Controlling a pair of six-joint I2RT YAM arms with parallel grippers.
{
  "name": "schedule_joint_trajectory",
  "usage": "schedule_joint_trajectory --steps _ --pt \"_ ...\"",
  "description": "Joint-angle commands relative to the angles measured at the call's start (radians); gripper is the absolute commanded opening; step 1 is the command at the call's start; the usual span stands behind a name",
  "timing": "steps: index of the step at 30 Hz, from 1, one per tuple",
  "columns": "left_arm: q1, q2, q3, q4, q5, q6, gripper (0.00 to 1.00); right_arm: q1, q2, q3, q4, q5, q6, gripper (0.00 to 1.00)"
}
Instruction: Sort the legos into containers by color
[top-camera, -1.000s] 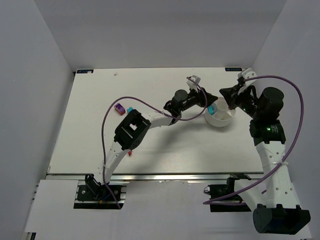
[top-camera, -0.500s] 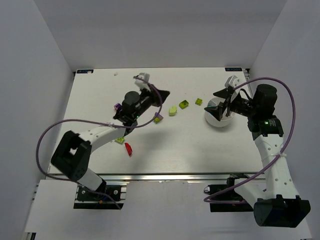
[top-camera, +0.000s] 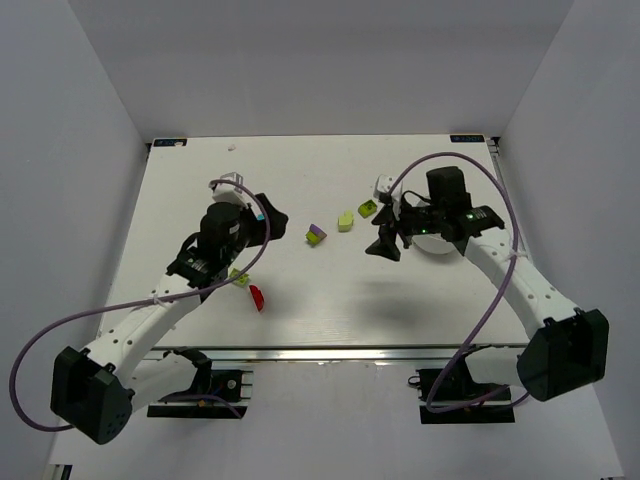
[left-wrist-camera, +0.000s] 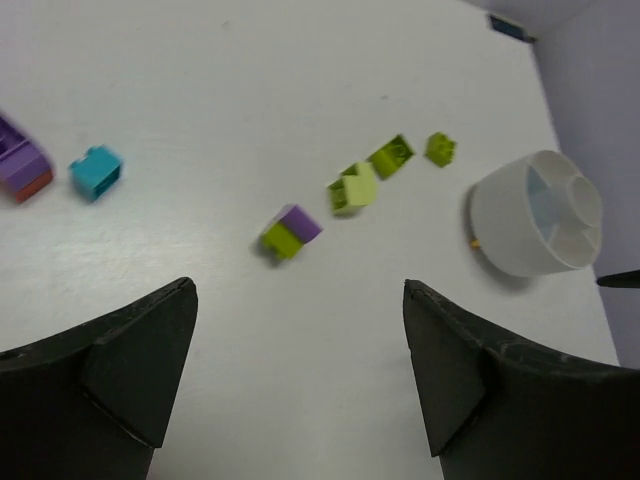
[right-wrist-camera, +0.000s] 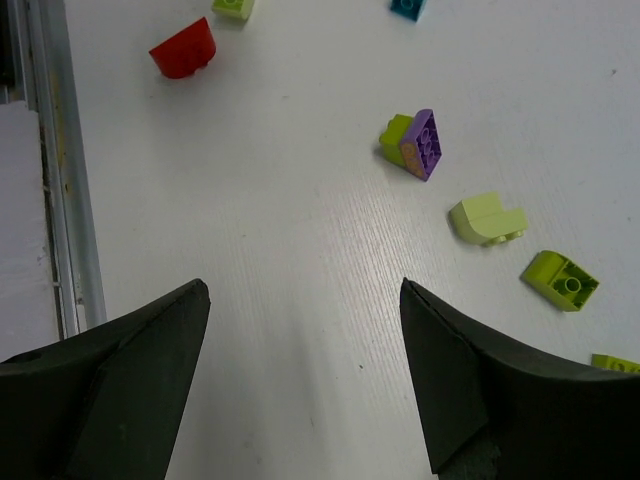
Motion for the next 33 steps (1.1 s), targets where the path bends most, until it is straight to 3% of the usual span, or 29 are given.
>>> schedule_joint_trajectory --steps 1,5,12,17,21,24,25,30,33 --pt "0.049 -0.016 -0.011 -0.229 -0.082 -0.061 0.93 0.042 0.059 0.071 0.000 0.071 -0.008 0.81" --pt "0.198 0.022 0.013 -0.340 0.013 -0.092 0.91 0.060 0.143 0.117 0.000 0.131 0.068 0.75" --pt "0.389 0.191 0.111 -0.445 0.180 0.000 0.73 0.063 0.183 0.131 0.043 0.166 0.118 0.65" --pt "0.395 0.338 0.222 -0.429 0.223 0.141 0.68 0.063 0.180 0.117 0.036 0.162 0.096 0.64" --pt "0.389 0.474 0.295 -0.356 0.303 0.143 0.64 0.062 0.185 0.123 0.047 0.152 0.090 0.65" --pt "0.343 0.583 0.379 -0.345 0.236 0.074 0.64 0.054 0.189 0.129 0.059 0.149 0.096 0.65" --pt "0.314 0.637 0.462 -0.368 0.195 0.043 0.71 0.044 0.188 0.132 0.065 0.148 0.107 0.65" --pt "0.238 0.947 0.803 -0.599 0.018 -0.098 0.78 -0.056 0.202 0.163 0.076 0.100 0.164 0.65" --pt "0.235 0.964 0.808 -0.613 -0.017 -0.129 0.78 -0.088 0.188 0.162 0.087 0.086 0.168 0.66"
